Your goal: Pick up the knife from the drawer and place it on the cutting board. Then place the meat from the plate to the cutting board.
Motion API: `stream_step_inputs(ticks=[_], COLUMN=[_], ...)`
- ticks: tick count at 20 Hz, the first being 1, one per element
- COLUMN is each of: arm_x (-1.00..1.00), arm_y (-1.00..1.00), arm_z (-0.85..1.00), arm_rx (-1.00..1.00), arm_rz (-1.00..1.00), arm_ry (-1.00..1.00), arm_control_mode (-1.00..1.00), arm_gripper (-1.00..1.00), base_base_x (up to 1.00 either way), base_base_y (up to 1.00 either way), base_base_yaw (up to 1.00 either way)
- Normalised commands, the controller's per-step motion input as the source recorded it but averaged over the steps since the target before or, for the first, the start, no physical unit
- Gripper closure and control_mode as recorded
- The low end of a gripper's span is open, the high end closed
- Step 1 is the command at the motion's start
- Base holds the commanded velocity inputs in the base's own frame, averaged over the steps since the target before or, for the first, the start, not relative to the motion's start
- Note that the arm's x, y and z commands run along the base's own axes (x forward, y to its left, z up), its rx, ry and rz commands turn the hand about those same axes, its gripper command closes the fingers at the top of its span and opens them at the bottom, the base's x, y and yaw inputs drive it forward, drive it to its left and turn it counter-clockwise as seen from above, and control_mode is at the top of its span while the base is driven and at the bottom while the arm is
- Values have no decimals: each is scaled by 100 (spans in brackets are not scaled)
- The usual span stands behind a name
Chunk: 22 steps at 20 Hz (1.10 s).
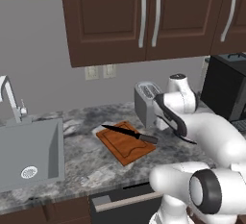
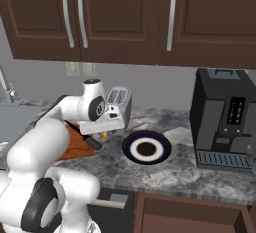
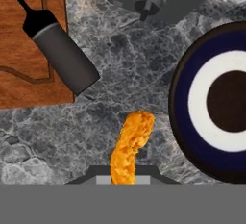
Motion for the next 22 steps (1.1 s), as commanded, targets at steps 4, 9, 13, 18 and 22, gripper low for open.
stream_step_inputs(ticks=[4, 9, 13, 18, 22], arm_x=[-49, -28, -9, -1, 0], arm_y=[51, 55, 53, 50, 40], arm_z=[0, 0, 1, 0, 0], arm_rx=[0, 0, 0, 0, 0], arm_rz=[14, 9, 12, 19, 21], arm_ry=[-1, -1, 0, 0, 0], arm_control_mode=[-100, -100, -100, -100, -100], arm_gripper=[100, 100, 100, 100, 100], base_base_x=[0, 0, 0, 0, 0], base_base_y=[0, 0, 0, 0, 0], base_base_yaw=[0, 0, 0, 0, 0])
